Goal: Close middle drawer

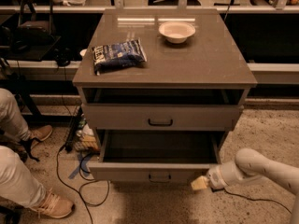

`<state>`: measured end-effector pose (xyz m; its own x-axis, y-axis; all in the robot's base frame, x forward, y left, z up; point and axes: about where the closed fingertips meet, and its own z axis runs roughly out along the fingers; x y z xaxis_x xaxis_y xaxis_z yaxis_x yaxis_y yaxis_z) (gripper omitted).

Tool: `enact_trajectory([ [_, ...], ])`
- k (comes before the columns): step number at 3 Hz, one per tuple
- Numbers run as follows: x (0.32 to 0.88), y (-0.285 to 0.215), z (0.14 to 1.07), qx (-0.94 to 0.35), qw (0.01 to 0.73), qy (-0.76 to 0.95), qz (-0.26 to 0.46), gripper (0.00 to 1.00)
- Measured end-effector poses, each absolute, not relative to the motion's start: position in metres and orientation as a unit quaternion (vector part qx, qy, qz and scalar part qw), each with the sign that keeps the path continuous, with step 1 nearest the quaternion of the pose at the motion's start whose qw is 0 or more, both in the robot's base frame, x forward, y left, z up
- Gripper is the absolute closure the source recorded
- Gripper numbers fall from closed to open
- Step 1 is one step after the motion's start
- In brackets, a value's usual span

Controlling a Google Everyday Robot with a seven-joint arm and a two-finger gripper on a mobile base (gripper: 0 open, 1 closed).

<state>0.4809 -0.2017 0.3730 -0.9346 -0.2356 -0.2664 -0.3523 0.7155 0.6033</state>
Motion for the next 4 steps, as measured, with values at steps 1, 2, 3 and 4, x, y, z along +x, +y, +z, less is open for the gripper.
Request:
enact_trajectory([
  [1,0.5,-0.197,0.375,-0.161,0.108,0.917,0.349,1.0],
  [2,0.5,-0.197,0.375,-0.161,0.108,0.917,0.349,1.0],
  [3,0.513,-0.2,0.364,-0.134,0.131,0.918,0.351,1.0],
  [4,0.55,-0.218,0.361,-0.107,0.186,0.913,0.346,1.0],
])
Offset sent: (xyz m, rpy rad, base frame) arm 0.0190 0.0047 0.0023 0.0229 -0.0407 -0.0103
